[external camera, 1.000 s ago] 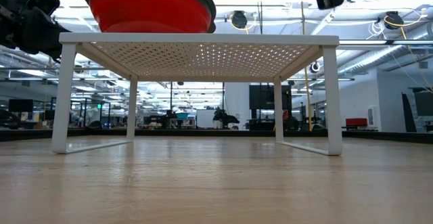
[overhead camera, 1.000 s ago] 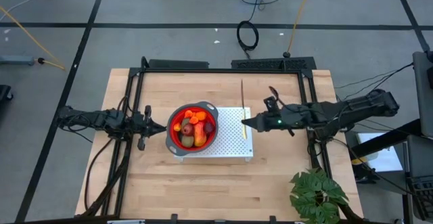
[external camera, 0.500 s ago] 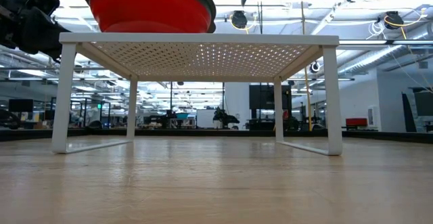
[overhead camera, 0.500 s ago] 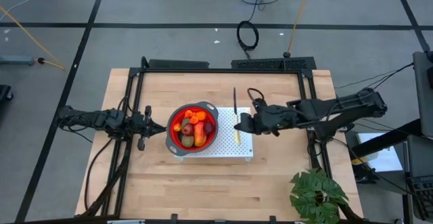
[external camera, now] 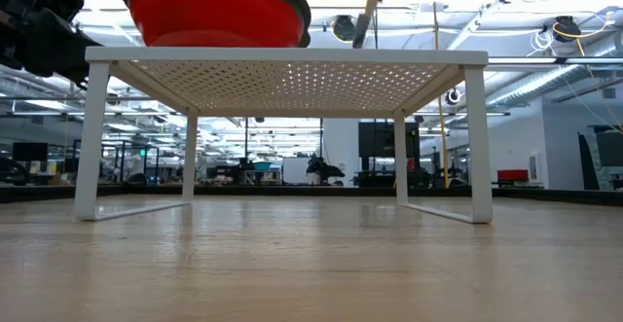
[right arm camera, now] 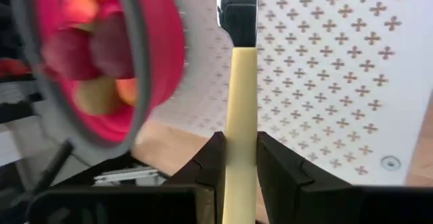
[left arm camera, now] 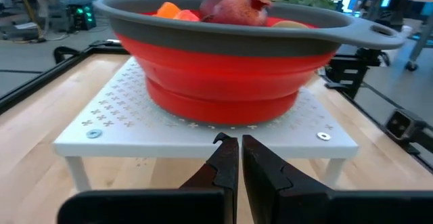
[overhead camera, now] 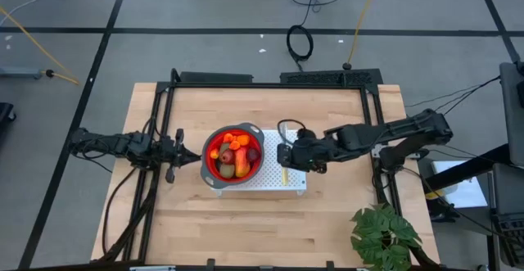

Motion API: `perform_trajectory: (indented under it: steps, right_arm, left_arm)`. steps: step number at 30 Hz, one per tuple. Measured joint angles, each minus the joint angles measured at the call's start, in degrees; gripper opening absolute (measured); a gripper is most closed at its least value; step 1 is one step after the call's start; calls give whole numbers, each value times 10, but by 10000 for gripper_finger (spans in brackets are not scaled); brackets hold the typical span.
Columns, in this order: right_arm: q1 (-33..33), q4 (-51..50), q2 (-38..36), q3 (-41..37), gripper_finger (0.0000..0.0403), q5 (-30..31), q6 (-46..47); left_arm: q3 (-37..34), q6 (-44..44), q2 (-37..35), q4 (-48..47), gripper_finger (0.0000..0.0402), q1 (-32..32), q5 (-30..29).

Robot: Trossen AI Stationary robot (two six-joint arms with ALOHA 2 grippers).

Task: Pick & Place Fruit
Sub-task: Put the yellow table knife on the shelf to the right of the red strainer bowl

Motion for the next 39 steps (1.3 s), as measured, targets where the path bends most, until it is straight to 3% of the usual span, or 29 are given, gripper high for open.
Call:
perform_trajectory:
  steps: [21,39]
  right_arm:
    - [-25,-32,88,0,54,-39,9]
    - [-30,-36,91,-20,55,-42,16]
  left_arm:
    - [0,1,0,0,19,0,20]
    - [0,14,0,-1,19,0,20]
